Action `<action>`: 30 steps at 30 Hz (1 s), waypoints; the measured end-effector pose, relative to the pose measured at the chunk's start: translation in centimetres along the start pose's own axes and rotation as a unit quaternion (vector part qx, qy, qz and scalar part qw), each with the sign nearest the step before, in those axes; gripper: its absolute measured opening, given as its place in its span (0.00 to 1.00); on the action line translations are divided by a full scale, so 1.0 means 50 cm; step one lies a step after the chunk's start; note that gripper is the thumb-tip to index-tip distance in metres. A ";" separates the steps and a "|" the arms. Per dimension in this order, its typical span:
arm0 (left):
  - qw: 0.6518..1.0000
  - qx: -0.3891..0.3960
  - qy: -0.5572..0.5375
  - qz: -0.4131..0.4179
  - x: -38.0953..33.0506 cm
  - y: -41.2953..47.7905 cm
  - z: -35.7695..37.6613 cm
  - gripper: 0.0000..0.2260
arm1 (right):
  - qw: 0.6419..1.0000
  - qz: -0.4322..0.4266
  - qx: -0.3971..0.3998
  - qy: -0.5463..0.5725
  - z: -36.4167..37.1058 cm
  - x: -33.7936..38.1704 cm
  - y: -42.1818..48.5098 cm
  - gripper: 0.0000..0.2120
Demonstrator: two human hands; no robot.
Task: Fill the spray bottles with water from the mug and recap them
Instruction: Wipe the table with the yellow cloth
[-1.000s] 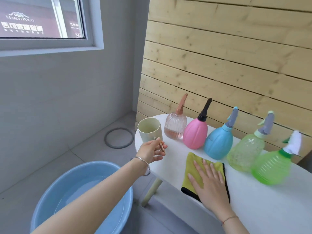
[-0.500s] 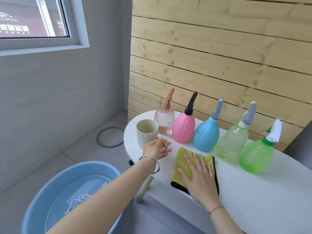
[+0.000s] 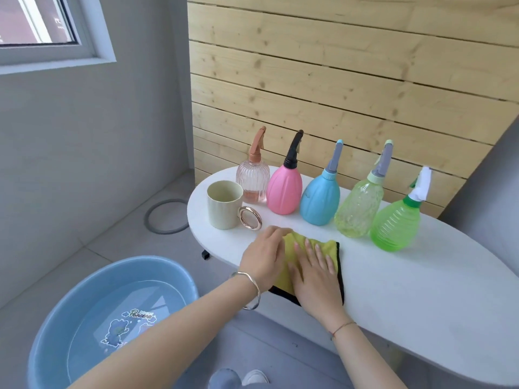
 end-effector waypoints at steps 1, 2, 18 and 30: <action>0.997 0.043 0.044 0.045 -0.005 -0.001 0.020 0.21 | 0.999 0.021 0.002 0.031 -0.007 -0.006 0.000 0.29; 0.990 0.082 0.091 0.068 -0.004 0.000 0.039 0.23 | 0.998 0.040 -0.005 0.057 -0.014 -0.014 0.003 0.25; 0.934 0.196 0.254 0.156 -0.064 -0.056 0.186 0.26 | 0.999 0.042 -0.026 -0.018 -0.052 -0.163 -0.050 0.40; 0.919 0.262 0.210 0.209 -0.324 -0.104 0.447 0.27 | 0.987 0.148 -0.024 -0.052 -0.189 -0.493 -0.146 0.26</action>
Point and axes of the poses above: each hand's wrist, its own y-axis towards the middle knuckle, its own z-axis out of the palm, x = y × z, the point moved 4 cm from there along y, towards the middle knuckle, and after that the axes turned 14 degrees about -x, right-handed, at the moved point
